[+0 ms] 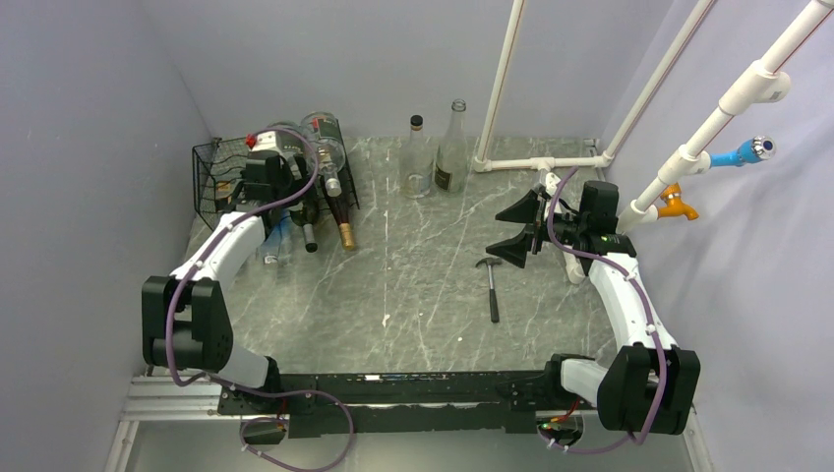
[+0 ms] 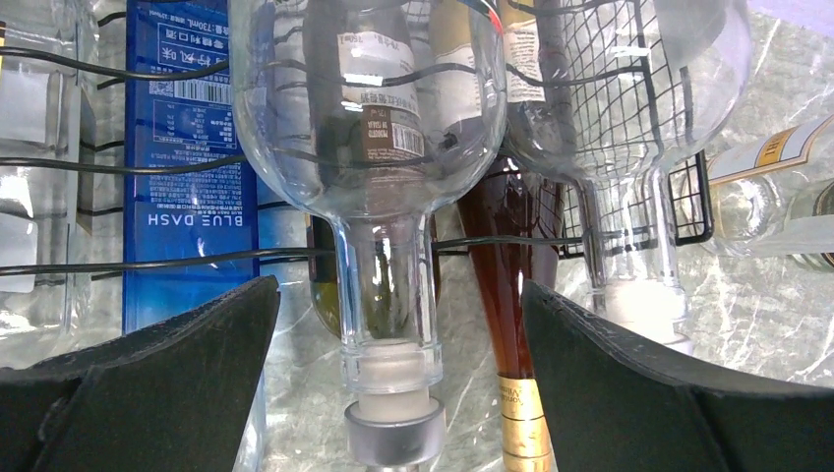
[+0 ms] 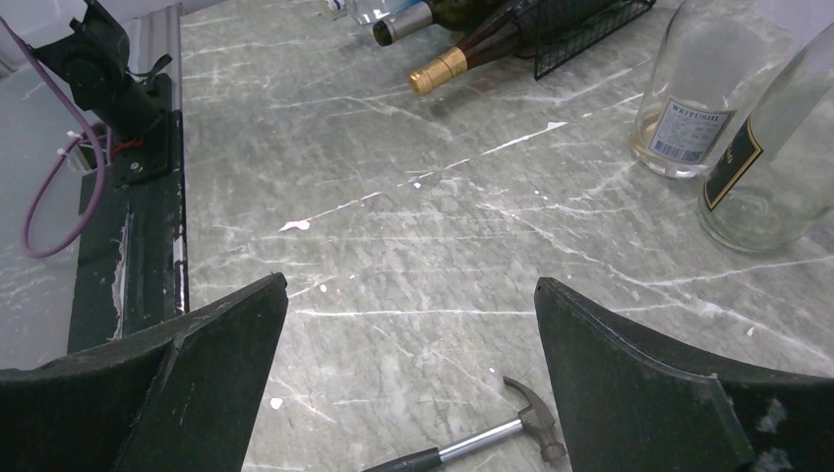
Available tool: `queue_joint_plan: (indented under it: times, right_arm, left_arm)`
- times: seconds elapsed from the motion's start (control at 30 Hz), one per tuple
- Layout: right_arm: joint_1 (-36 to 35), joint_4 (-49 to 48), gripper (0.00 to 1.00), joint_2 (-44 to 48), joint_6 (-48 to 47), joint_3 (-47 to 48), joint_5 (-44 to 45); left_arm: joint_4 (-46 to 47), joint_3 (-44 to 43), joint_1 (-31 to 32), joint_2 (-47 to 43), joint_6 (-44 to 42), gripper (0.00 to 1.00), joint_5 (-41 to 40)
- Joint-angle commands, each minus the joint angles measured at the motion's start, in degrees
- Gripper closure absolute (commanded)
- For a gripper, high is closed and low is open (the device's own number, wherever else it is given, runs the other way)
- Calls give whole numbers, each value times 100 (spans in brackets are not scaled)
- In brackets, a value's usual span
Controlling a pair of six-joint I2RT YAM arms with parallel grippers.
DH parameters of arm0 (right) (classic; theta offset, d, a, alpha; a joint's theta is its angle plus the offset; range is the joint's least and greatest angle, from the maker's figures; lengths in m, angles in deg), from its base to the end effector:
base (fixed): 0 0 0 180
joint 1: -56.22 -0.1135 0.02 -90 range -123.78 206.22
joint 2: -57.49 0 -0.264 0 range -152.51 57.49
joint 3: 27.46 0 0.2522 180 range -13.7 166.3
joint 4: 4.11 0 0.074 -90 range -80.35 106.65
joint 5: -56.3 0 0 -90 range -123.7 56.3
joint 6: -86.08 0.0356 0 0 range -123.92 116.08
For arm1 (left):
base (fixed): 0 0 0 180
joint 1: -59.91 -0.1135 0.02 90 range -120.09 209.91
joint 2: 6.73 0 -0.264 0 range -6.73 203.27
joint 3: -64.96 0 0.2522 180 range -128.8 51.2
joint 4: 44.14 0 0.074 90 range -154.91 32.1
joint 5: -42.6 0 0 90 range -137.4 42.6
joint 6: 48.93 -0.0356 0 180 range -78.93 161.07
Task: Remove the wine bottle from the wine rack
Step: Pick up the wine bottle from the wine rack.
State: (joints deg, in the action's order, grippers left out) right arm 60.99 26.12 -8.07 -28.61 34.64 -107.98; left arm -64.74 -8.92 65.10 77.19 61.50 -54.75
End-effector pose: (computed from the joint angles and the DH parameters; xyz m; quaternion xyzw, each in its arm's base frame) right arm 0.2342 0.0148 0.2922 -0.4022 0.6430 0.4192 0.4991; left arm 0.3335 -0.0257 0.2763 -0.1464 0.8552 -0.0553 0.4942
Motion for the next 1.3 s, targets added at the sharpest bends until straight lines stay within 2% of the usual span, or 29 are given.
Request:
queue_joint_plan:
  times: [0.0, 0.47, 1.27]
  right_arm:
    - [23, -118, 0, 20, -155, -17, -227]
    - [32, -118, 0, 24, -159, -17, -227]
    - [59, -135, 0, 20, -149, -26, -226]
  left_arm:
    - [391, -213, -29, 83, 75, 1, -48]
    - [1081, 86, -36, 151, 100, 11, -224]
    - [1125, 205, -35, 342, 236, 20, -262]
